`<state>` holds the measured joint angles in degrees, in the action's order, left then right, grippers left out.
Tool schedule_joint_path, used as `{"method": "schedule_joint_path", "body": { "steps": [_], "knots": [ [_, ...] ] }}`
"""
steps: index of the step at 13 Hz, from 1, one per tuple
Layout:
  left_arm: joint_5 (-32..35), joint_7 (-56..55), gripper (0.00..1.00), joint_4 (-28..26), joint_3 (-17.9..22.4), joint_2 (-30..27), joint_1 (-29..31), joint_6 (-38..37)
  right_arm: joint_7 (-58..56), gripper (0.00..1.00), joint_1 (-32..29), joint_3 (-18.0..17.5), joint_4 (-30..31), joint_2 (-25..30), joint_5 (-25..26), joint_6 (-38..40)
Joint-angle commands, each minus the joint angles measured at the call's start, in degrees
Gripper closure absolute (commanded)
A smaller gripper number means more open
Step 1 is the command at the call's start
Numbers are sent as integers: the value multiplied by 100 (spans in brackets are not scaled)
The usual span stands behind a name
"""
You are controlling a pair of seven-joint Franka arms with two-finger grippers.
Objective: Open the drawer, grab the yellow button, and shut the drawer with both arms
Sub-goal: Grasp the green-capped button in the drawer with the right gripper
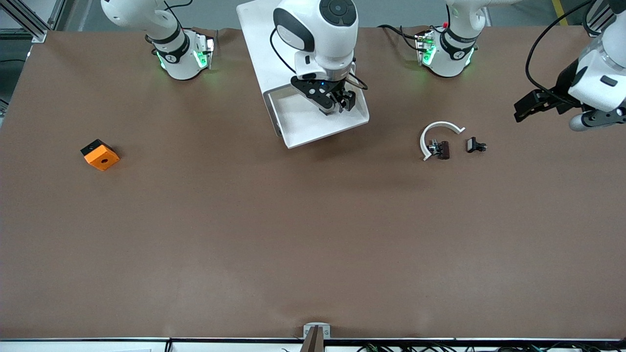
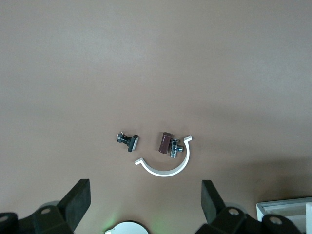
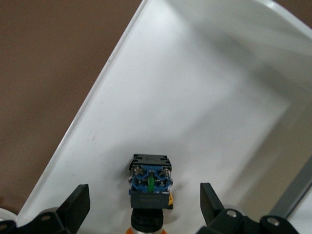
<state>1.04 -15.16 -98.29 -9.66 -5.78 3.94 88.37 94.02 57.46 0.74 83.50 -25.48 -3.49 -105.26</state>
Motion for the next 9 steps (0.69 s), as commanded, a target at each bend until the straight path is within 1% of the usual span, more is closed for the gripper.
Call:
{"method": "schedule_joint_path", "body": {
  "steps": [1, 4, 7, 9],
  "knots": [
    [-43, 40, 0, -164, -106, -64, 125, 249, 3, 0, 81, 66, 0, -106, 103, -126],
    [-43, 22, 0, -155, -211, 41, 98, 469, 3, 0, 116, 66, 0, -159, 103, -153],
    [-51, 22, 0, -147, -229, 156, 98, 593, 3, 0, 125, 66, 0, -159, 103, -118],
    [-51, 22, 0, -147, -229, 139, 116, 593, 3, 22, 125, 66, 0, -159, 103, -126]
  ]
}}
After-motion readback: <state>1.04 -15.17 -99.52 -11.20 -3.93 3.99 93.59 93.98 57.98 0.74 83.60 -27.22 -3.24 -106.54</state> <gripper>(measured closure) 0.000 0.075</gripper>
